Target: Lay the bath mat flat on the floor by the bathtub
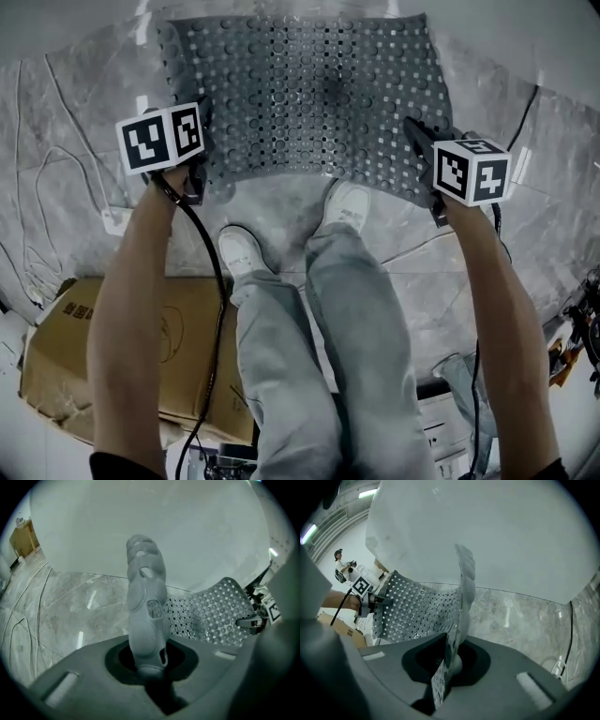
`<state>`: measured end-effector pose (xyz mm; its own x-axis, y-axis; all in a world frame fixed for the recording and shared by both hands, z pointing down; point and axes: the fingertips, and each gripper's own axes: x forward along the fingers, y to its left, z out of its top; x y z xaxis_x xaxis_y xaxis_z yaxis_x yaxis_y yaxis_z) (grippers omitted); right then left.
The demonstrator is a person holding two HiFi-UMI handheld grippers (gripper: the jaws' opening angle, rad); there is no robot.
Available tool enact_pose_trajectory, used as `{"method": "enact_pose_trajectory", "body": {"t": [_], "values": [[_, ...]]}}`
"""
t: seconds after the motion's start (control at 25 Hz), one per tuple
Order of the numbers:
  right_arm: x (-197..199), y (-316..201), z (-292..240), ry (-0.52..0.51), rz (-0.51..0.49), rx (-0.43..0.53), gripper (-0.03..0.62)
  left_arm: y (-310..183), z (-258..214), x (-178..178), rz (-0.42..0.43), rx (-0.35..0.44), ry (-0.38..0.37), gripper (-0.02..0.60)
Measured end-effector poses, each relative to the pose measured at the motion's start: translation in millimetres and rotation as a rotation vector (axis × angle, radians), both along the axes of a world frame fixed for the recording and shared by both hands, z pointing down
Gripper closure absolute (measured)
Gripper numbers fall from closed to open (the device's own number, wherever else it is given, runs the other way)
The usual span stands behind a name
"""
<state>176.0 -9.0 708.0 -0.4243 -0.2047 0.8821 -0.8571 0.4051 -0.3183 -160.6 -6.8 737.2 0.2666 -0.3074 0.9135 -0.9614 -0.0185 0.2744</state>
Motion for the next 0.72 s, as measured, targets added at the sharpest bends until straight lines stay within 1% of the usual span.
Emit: {"method": "enact_pose_trajectory", "body": {"t": [0.12, 0.24, 0.44, 0.6, 0.72], "values": [[5, -3, 20, 0.007, 0.022, -0.008, 0.568, 4, 21, -10, 0.016, -0.027, -0.042, 0.517], [8, -4, 25, 0.002, 0.027, -0.007, 0.568, 12, 30, -20, 0.051, -0.059, -0.083, 0.487], [6, -3, 31, 0.0, 0.02, -0.016, 0.569, 25, 39, -44, 0.045, -0.093, -0.115, 0.437], [4, -3, 33, 0.014, 0.015, -0.02, 0.569, 32, 47, -58, 0.051, -0.13, -0.134, 0.442], [3, -3, 34, 0.019, 0.012, -0.021, 0.569, 38, 49, -71, 0.017, -0.15, -0.14, 0.442]]}}
